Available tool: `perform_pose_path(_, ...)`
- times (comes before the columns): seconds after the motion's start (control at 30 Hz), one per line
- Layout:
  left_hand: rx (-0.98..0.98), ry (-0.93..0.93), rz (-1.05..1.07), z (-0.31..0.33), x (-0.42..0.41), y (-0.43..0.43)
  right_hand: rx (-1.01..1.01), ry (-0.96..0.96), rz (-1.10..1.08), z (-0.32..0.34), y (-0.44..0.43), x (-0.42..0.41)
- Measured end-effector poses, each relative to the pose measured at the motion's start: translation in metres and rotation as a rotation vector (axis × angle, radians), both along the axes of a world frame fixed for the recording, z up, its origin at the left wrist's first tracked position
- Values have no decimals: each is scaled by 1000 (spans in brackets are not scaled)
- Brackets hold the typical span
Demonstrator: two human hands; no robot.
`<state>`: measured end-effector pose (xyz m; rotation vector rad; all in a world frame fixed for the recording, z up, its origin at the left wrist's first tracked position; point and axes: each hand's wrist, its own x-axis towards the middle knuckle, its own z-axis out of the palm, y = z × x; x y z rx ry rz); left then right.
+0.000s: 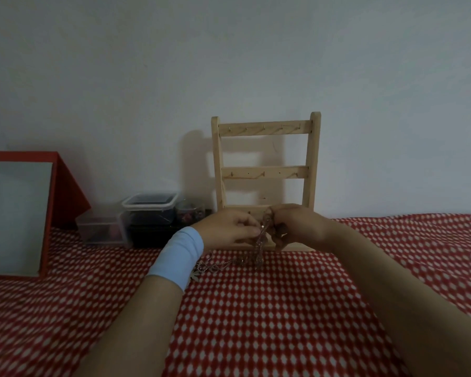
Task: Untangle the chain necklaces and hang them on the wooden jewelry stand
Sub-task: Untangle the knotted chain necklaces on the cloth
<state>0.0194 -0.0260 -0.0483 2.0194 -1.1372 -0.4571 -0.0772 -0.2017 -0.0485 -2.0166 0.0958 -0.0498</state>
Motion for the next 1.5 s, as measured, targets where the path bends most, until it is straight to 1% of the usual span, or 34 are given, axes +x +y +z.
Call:
perform_pose_path(0.1, -141, 378, -47, -3, -3, -1, 101, 30, 42, 0, -1, 1)
perform_pose_path(0.13, -175, 479, -55, -3, -4, -1, 135, 45, 58, 0, -1, 1)
perform_pose_path(0.2, -214, 609, -44, -1, -7, -3, 142, 49, 59, 0, -2, 0)
perform_pose_path(0.23, -219, 633, -27, 0, -8, -4, 110, 33, 52, 1, -2, -1)
perform_pose_path(0.37, -208, 577, -21, 1, -10, -3, -33, -59, 43, 2, -1, -3)
perform_pose_path(0.47, -243, 599, -22, -1, -4, -3, -43, -113, -18, 2, -1, -3)
perform_pose_path(0.57, -282, 567, -14, -1, 0, 1, 61, -103, -33, 1, -4, -3)
perform_pose_path(0.77, -267, 448, 17, -2, 2, 5, 402, -108, 42, 0, -3, 1)
perform_pose_path(0.87, -267, 377, 35, -1, 2, 5, 476, -132, 89, 3, -1, -1)
perform_pose_path(1.0, -347, 287, 127, 2, 6, 5, 442, -118, 89, 5, 1, -3)
perform_pose_path(1.1, -397, 234, 154, 6, 6, 4, 421, -39, 116, 4, 2, -3)
perform_pose_path(1.17, -390, 169, 149, 9, 4, 2, 384, 6, 138, 4, 5, -3)
perform_pose_path(1.23, -365, 95, 142, 11, 2, 0, 249, -16, 140, 4, 10, -4)
perform_pose_path(1.3, -349, 70, 133, 13, 2, 0, 113, -104, 65, 4, 16, -4)
perform_pose_path(1.37, -330, 65, 120, 16, 2, 0, 112, -179, 2, 5, 16, -4)
perform_pose_path(1.4, -316, 64, 113, 16, 3, 1, 134, -185, 6, 5, 15, -4)
perform_pose_path(1.5, -304, 115, 101, 14, 6, 2, 209, -142, 35, 4, 13, -3)
